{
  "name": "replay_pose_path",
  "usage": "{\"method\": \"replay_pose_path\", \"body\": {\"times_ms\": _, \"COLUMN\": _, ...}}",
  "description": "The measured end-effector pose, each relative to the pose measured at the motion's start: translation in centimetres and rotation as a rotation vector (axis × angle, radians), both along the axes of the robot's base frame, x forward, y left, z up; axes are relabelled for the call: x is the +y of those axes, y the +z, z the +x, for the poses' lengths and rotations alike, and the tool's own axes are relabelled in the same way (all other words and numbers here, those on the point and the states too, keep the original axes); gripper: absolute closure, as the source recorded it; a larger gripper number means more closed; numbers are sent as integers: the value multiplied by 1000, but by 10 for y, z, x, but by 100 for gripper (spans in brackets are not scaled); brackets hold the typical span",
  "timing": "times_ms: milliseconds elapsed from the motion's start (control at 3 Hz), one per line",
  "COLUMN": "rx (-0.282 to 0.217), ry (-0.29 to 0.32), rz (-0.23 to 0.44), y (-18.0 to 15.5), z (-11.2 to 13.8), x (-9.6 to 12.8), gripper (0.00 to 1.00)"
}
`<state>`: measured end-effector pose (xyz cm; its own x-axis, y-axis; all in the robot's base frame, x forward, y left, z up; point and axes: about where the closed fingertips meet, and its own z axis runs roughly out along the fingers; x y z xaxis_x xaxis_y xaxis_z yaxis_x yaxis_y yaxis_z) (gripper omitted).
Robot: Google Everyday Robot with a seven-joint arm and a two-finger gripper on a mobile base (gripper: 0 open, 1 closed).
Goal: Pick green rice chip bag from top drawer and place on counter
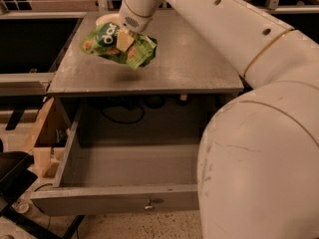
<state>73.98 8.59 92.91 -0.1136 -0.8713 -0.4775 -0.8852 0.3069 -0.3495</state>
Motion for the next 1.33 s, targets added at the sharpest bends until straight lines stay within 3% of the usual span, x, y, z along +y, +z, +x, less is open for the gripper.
{"method": "replay_pose_path", "body": {"times_ms": 333, "rx": 0, "ry": 0, "rz": 0, "y": 0, "z": 0, "x": 0, "gripper": 4}}
{"method": "replay_pose_path", "body": {"times_ms": 667, "rx": 0, "ry": 0, "rz": 0, "y": 0, "z": 0, "x": 0, "gripper": 0}}
{"method": "replay_pose_path", "body": {"times_ms": 1000, "rx": -31, "ry": 18, "rz": 45, "y": 11, "z": -6, "x": -3, "gripper": 0}}
{"method": "replay_pose_path", "body": {"times_ms": 1333, "rx": -147, "ry": 26, "rz": 118, "y": 54, "z": -37, "x": -21, "gripper": 0}}
